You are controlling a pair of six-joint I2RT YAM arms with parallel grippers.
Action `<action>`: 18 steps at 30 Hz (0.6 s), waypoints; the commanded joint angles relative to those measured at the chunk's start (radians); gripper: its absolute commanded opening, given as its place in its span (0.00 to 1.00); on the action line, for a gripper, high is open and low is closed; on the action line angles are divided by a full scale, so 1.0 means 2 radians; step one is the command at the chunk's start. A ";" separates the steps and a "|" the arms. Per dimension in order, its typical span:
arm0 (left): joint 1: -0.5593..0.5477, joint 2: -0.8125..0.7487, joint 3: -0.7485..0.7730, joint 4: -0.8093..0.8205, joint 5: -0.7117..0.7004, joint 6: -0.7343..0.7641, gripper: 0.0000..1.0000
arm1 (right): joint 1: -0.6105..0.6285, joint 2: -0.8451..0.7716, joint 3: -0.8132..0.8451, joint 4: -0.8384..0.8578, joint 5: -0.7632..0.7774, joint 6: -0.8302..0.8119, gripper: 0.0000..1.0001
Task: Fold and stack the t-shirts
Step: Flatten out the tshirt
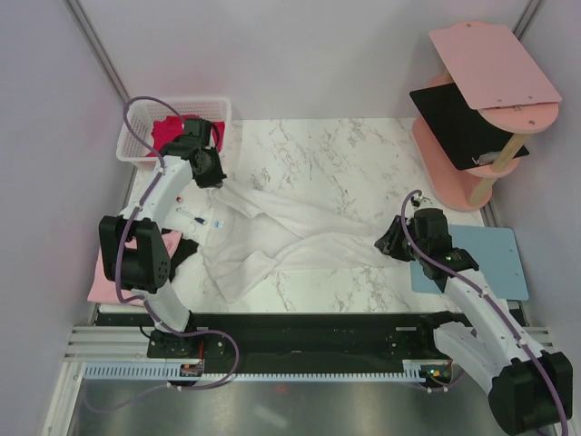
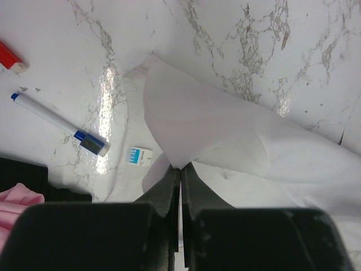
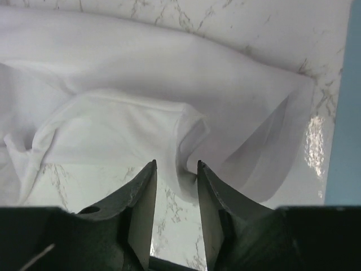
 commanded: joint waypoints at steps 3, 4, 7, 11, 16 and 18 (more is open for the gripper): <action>0.003 0.014 0.023 -0.008 -0.007 0.006 0.02 | 0.004 -0.027 0.037 -0.072 0.006 0.006 0.56; 0.003 0.015 0.026 -0.008 -0.006 0.006 0.02 | 0.003 -0.023 0.046 -0.070 0.026 0.006 0.56; 0.003 0.015 0.035 -0.008 0.003 0.006 0.02 | 0.003 0.007 0.057 -0.063 0.083 0.013 0.51; 0.003 0.014 0.046 -0.012 0.005 0.012 0.02 | 0.002 0.066 0.058 -0.062 0.150 0.023 0.25; 0.003 0.011 0.044 -0.015 -0.002 0.019 0.02 | 0.001 0.111 0.053 -0.052 0.190 0.042 0.23; 0.003 0.011 0.043 -0.016 -0.002 0.021 0.02 | -0.001 0.122 0.054 -0.052 0.196 0.045 0.23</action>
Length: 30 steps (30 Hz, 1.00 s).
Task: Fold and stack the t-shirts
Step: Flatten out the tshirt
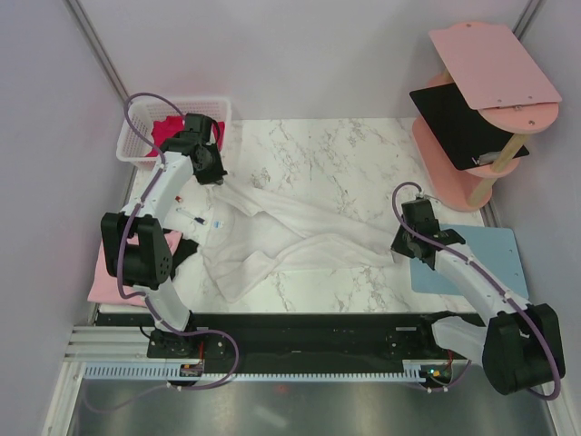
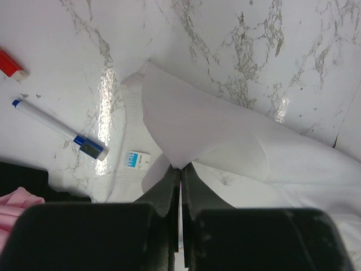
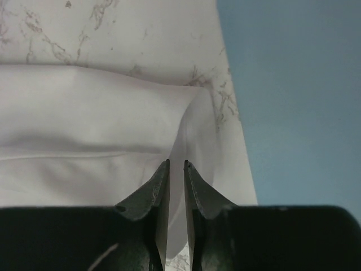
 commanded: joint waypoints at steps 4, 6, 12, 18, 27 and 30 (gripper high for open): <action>0.003 -0.007 0.014 -0.004 -0.003 0.021 0.02 | -0.010 0.024 0.006 0.018 0.051 0.016 0.28; 0.003 -0.006 0.013 -0.003 -0.003 0.022 0.02 | -0.012 0.030 0.003 0.031 0.034 0.016 0.32; 0.003 -0.001 0.012 -0.003 0.003 0.021 0.02 | -0.012 0.070 -0.014 0.104 -0.013 0.025 0.38; 0.003 0.000 0.014 -0.003 0.001 0.023 0.02 | -0.012 0.117 -0.012 0.147 -0.040 0.026 0.40; 0.003 -0.008 0.043 -0.005 -0.004 0.027 0.02 | -0.012 0.064 0.019 0.182 -0.041 0.010 0.00; 0.003 -0.020 0.070 -0.009 0.001 0.028 0.02 | -0.012 0.034 0.058 0.173 -0.035 -0.010 0.00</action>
